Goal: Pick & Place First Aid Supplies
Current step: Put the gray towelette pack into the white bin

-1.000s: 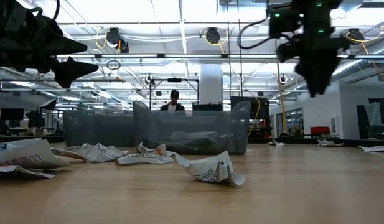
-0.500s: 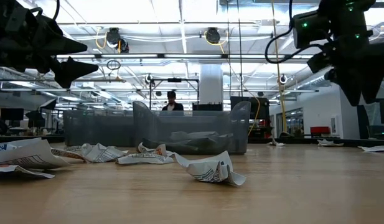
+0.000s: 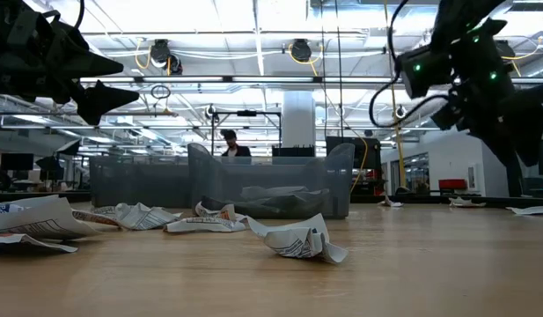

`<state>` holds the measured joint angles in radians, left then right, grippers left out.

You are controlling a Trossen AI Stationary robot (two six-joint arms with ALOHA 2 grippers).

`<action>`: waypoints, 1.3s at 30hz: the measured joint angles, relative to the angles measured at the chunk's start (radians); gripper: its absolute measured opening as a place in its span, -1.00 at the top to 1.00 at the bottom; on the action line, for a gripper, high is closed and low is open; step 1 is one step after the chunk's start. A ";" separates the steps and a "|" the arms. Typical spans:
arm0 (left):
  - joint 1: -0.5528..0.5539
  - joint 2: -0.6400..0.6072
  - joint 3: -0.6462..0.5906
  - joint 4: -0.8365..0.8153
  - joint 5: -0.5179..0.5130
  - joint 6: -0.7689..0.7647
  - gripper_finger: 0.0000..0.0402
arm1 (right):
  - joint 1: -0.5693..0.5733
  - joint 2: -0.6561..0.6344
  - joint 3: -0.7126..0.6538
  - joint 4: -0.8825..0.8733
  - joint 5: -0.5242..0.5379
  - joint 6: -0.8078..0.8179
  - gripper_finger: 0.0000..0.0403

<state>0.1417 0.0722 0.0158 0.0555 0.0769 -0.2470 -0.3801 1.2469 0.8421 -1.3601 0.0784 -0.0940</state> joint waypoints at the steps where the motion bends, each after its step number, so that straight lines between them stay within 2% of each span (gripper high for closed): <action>1: 0.000 0.000 0.000 0.000 0.000 0.000 -0.55 | 0.000 0.022 0.000 -0.001 0.000 0.000 -0.18; 11: 0.000 0.000 0.000 0.000 0.000 0.000 -0.54 | -0.010 0.203 0.001 0.006 0.003 0.005 -0.18; 18: 0.000 0.000 0.000 0.000 0.000 0.000 -0.54 | -0.021 0.216 -0.001 0.209 0.025 0.046 -0.18; 22: 0.000 0.000 0.000 0.000 0.000 0.000 -0.55 | -0.054 0.222 -0.046 0.225 0.031 0.063 -0.18; 39: 0.000 0.000 0.000 0.000 0.000 0.000 -0.54 | -0.162 0.362 -0.048 0.237 0.021 0.071 -0.18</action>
<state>0.1416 0.0721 0.0157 0.0555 0.0769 -0.2473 -0.5426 1.6086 0.7937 -1.1228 0.0998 -0.0227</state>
